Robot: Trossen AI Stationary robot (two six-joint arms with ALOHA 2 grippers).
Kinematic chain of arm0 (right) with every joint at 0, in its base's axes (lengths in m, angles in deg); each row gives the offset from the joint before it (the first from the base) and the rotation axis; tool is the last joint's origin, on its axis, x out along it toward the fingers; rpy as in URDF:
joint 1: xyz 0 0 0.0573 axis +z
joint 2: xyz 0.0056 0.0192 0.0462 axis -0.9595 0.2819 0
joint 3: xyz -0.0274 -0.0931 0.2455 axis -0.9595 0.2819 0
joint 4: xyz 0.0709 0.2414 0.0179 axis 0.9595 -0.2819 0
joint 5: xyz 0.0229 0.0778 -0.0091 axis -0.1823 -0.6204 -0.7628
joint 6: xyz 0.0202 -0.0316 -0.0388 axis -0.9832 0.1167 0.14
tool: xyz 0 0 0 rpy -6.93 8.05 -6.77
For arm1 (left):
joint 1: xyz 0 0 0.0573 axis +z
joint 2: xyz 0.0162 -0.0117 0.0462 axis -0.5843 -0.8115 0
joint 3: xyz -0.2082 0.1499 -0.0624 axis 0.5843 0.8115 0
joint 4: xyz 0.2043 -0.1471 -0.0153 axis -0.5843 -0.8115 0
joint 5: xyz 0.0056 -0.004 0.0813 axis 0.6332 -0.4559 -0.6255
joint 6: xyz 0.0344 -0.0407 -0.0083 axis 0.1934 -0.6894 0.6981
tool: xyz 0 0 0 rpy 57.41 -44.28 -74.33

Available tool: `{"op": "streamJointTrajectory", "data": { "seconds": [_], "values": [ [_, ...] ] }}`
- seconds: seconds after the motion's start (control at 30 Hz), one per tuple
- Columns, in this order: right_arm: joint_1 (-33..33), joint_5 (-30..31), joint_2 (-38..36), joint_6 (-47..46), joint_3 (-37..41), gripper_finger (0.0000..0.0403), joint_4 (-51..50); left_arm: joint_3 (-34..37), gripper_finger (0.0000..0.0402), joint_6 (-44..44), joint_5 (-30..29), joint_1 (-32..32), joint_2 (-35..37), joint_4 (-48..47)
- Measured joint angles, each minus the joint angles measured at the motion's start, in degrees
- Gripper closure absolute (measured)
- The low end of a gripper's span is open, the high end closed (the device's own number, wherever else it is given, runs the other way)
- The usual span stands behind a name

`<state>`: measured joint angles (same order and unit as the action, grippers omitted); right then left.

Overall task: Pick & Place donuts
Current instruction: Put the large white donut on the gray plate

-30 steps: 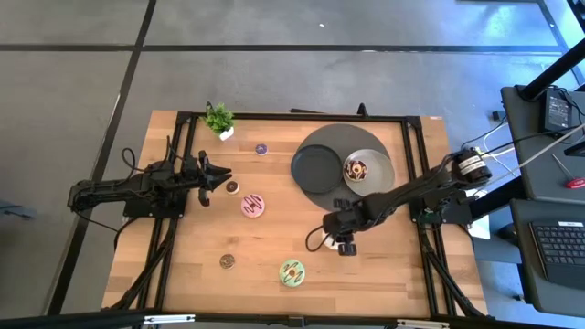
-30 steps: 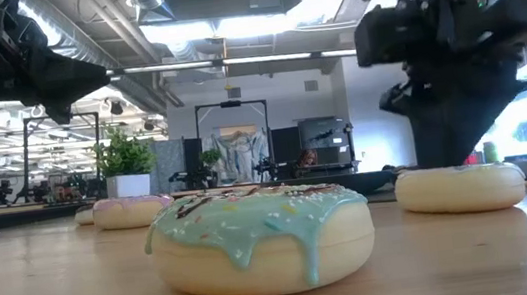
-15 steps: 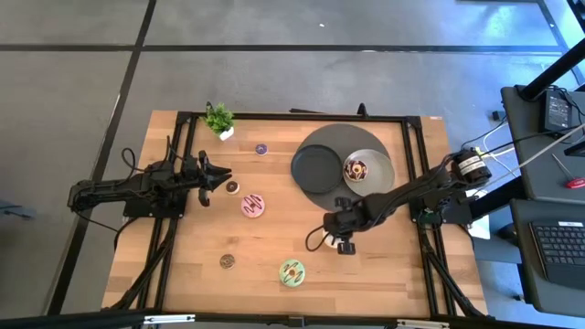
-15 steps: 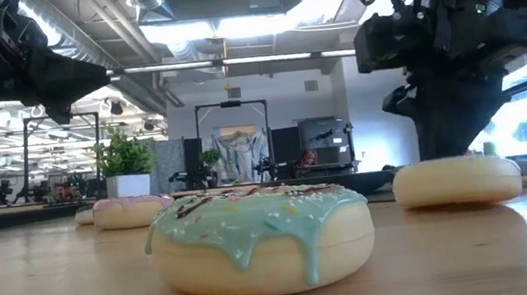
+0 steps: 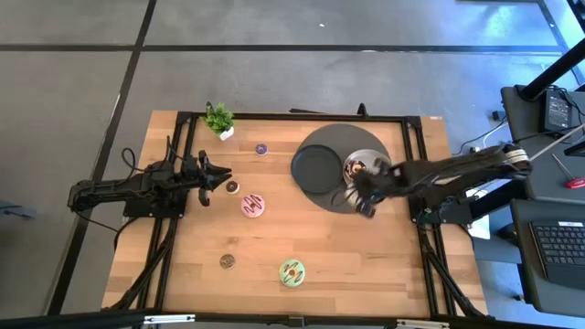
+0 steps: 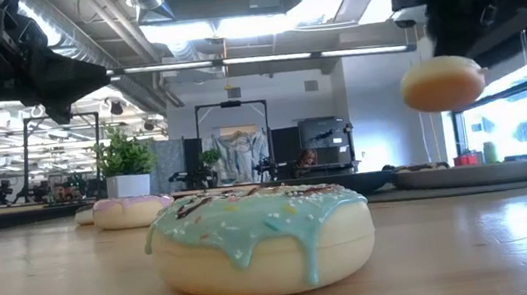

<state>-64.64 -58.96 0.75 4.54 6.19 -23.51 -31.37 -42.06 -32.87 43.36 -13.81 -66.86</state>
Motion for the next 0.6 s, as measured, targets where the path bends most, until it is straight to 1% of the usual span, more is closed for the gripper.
{"op": "streamJointTrajectory", "data": {
  "seconds": [0.13,0.23,0.3,0.47,0.6],
  "values": [
    [-4.6,6.1,-5.0,-7.0,1.6,0.04,-7.4,0.0,0.0319,0.0,0.0,0.0,0.0,0.0],
    [-8.9,7.4,-6.7,-9.1,4.4,0.0399,-8.2,0.0,0.0318,0.0,-0.2,0.0,0.0,0.0],
    [-11.5,7.4,-7.0,-9.0,7.2,0.0399,-7.4,0.0,0.0318,0.0,-0.2,0.0,0.0,0.0],
    [-17.8,7.0,-7.0,-7.5,14.7,0.0399,-1.1,0.0,0.0319,0.0,-0.2,0.0,0.0,0.0],
    [-22.1,7.3,-7.0,-6.2,17.1,0.0399,1.5,0.0,0.0318,0.0,-0.4,0.0,0.0,0.1]
  ]
}}
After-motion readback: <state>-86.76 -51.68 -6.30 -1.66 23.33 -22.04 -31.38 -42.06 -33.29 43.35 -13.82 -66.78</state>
